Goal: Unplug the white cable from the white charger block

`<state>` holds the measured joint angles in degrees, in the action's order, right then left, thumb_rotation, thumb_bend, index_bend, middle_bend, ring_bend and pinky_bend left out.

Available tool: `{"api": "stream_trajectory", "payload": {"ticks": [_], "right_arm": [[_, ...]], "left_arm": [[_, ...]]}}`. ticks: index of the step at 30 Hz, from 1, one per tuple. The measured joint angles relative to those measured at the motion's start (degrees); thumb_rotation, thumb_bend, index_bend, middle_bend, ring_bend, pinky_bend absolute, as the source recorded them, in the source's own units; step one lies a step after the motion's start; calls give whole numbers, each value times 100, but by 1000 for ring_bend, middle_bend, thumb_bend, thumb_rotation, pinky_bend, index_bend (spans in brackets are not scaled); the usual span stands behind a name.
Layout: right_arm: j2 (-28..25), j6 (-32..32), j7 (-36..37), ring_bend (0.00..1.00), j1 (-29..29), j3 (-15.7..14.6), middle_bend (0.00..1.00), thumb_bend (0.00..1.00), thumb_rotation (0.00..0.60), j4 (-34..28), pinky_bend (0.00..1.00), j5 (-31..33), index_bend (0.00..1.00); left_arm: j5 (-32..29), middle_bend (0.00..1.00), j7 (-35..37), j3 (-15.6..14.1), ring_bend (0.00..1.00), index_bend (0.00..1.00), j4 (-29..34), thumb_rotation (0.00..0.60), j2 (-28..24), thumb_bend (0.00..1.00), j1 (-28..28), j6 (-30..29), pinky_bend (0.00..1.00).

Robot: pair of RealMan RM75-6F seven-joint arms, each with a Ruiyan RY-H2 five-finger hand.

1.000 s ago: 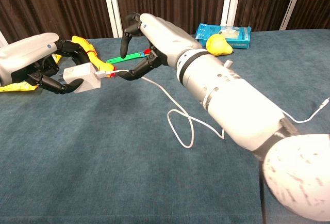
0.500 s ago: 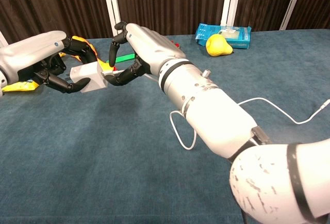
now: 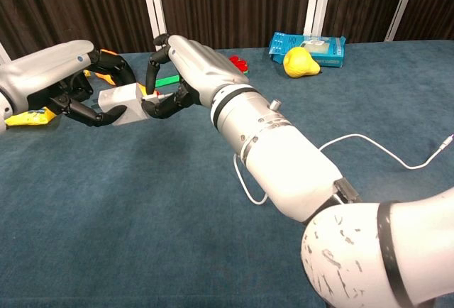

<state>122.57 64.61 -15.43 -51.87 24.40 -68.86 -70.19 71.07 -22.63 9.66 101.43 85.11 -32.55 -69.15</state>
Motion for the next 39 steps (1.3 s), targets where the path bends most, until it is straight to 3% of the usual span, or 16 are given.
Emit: {"api": "stream_trajectory", "payload": {"ticks": [8,15,39], "right_arm": [[36,-76,-100,0,-43,8,188,458,600,-49,4,133,723],[107,16,-84,40,-81,83,261,587,600,-47,28,141,851],[-399,-69,-518,52,34,7,263,651,600,-500,29,390,877]], "left_arm": [[17,770,40,27,1000,736,14,600,-46,647,-19,-5,1000],[5,771,54,42,1000,736,45,600,-89,646,-35,2,1000],[-34,773,191,106,1000,738,-235,600,-121,655,-219,227,1000]]}}
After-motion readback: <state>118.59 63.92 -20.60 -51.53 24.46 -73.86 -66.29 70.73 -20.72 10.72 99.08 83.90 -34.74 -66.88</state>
